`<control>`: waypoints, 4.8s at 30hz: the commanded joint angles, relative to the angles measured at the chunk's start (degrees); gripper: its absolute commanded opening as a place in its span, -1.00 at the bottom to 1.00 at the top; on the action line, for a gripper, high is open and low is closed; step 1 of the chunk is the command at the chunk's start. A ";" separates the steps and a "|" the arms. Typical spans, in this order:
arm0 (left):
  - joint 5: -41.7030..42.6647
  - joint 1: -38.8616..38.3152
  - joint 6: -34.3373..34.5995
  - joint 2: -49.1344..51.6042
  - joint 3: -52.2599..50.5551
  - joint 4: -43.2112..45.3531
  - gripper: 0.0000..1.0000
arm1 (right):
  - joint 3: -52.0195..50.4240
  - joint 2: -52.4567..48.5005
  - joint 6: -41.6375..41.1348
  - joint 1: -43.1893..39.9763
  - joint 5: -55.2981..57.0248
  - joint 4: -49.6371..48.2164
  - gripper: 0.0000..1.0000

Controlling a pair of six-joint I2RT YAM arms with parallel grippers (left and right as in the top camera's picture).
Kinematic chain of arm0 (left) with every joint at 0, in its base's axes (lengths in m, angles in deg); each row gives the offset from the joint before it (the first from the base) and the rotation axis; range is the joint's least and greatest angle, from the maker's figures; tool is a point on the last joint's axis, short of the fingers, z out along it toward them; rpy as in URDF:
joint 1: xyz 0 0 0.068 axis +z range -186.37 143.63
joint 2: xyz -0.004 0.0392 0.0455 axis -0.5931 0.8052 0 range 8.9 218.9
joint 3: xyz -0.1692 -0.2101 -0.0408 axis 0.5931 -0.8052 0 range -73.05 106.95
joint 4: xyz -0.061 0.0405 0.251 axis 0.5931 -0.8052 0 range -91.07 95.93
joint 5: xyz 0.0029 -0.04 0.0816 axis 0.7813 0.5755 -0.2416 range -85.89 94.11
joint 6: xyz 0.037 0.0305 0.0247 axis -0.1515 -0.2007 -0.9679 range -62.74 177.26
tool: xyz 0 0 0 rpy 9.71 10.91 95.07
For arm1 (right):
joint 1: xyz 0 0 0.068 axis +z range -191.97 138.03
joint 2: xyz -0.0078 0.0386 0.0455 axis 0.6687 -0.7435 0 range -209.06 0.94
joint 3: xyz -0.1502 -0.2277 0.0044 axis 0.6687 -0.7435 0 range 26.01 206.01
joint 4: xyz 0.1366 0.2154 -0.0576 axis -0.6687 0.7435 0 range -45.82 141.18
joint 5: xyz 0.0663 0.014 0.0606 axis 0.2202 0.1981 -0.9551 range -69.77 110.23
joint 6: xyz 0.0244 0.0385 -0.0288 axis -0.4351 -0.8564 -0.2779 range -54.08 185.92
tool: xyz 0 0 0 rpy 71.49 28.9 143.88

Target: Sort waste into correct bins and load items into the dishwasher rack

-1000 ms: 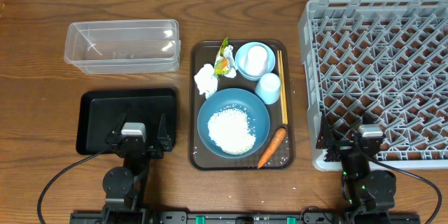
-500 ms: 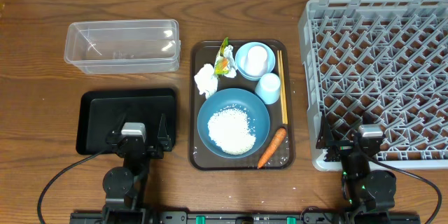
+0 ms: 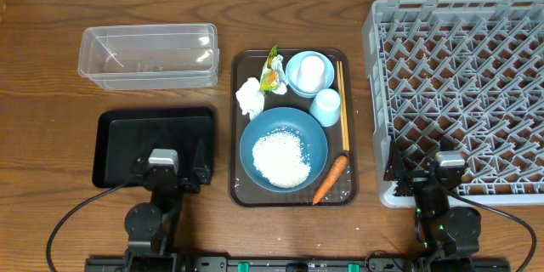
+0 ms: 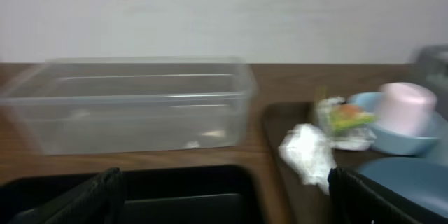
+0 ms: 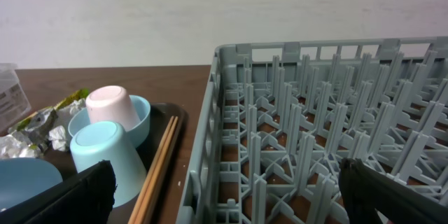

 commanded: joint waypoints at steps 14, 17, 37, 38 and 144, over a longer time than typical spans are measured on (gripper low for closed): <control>48.06 0.17 24.33 0.07 -0.24 18.21 0.95 | -0.09 -0.02 0.76 1.42 0.00 0.24 0.99; 48.00 0.20 24.92 0.11 2.01 19.37 0.96 | -0.09 -0.02 0.76 1.44 0.00 0.24 0.99; 42.42 0.22 12.85 43.58 34.97 -15.87 0.96 | -0.09 -0.02 0.76 1.42 0.00 0.24 0.99; 44.19 0.22 12.85 45.53 36.37 -16.70 0.96 | -0.09 -0.02 0.76 1.44 0.00 0.24 0.99; -9.03 -42.05 31.41 87.17 66.23 -41.00 0.95 | -0.09 -0.07 0.76 1.42 0.00 0.24 0.98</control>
